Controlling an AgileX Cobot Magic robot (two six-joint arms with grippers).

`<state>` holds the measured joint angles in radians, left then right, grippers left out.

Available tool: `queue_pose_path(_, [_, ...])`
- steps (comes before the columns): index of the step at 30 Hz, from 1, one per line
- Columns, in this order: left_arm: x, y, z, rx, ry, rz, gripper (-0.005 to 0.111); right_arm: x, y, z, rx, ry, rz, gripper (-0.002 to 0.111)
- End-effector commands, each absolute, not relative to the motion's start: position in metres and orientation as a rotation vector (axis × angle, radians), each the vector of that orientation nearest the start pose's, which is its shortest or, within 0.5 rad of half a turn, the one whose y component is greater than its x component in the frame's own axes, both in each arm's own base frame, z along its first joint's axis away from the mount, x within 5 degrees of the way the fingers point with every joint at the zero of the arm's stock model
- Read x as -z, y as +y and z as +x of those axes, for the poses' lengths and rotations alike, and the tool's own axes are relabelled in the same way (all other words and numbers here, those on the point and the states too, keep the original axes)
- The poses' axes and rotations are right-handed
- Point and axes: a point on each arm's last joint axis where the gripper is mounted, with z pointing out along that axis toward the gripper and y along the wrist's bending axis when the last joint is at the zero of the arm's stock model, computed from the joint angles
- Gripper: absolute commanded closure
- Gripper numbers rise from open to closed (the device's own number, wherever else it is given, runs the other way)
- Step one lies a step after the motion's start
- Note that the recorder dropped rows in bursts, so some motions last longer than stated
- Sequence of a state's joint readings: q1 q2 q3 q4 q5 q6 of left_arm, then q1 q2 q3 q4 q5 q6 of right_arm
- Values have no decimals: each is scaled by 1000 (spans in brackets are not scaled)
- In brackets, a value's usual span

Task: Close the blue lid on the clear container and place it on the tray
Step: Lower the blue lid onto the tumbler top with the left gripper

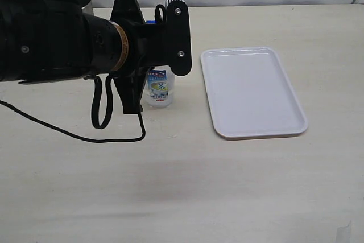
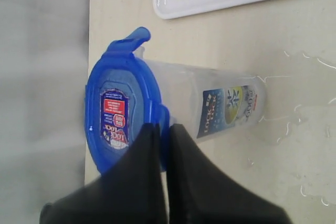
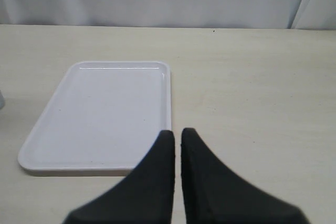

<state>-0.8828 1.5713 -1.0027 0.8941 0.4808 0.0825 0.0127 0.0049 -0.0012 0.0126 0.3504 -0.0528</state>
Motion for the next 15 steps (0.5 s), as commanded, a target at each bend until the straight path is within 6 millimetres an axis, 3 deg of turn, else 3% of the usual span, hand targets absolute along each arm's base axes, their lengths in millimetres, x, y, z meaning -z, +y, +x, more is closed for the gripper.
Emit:
queue_pose_path(1, [-248, -234, 234, -438, 1603, 1714, 107, -182, 1, 53, 17, 1829, -59, 104])
queue_pose_path(15, [-248, -234, 233, -419, 1622, 1707, 107, -182, 1, 53, 17, 1829, -59, 104])
